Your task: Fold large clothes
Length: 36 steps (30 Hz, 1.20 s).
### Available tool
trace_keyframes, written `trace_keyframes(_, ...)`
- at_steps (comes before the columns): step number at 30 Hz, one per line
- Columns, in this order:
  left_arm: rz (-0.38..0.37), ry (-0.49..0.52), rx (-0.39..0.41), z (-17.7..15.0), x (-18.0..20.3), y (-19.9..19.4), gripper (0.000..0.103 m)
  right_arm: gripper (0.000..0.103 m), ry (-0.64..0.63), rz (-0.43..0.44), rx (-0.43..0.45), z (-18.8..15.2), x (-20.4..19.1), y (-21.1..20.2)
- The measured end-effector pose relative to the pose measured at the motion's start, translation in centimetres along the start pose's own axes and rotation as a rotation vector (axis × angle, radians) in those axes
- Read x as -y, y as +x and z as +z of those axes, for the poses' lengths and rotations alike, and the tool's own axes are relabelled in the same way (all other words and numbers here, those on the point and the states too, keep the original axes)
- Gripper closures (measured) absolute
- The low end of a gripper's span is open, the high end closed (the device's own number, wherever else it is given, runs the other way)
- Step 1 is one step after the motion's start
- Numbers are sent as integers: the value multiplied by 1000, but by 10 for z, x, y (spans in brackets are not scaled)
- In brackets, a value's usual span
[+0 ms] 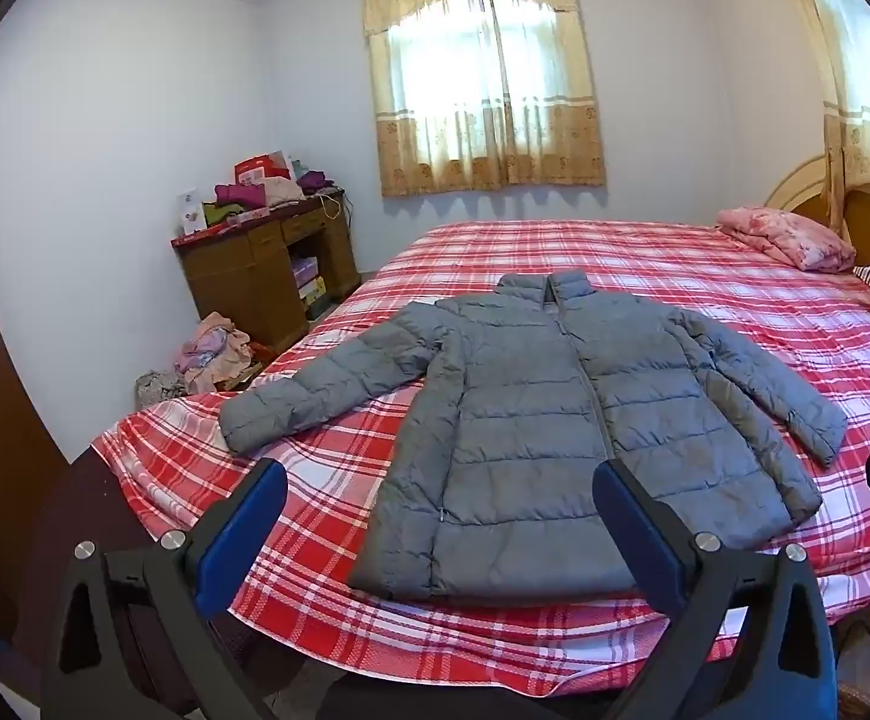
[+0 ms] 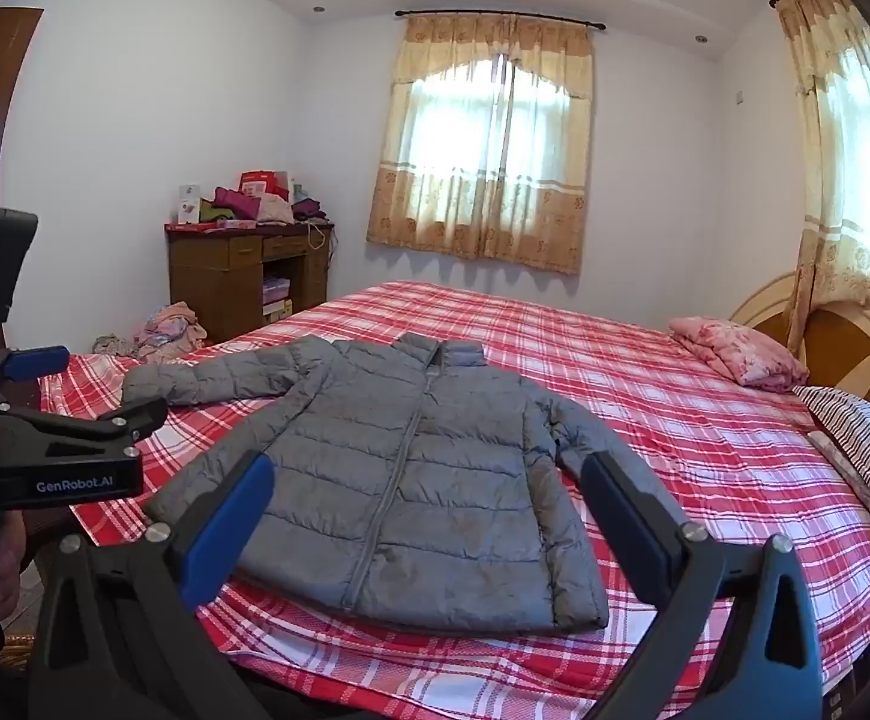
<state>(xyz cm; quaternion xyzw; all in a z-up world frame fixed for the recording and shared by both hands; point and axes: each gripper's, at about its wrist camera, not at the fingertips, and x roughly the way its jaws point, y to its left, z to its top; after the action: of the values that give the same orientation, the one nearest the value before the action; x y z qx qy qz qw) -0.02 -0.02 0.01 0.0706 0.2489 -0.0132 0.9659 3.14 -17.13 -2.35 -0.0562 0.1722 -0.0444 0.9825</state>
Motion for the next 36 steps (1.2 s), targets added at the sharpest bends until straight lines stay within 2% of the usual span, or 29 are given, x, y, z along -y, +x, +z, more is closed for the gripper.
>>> trace_keyframes(5, 29, 23, 19, 0, 15, -2, 1, 0, -4, 0, 6, -2, -1, 1)
trace_keyframes(7, -11, -30, 22, -1, 0, -3, 1, 0, -4, 3, 1, -3, -1, 1)
trace_keyframes(36, -15, -30, 6, -1, -6, 3, 1, 0, 10, 10, -25, -13, -1, 11)
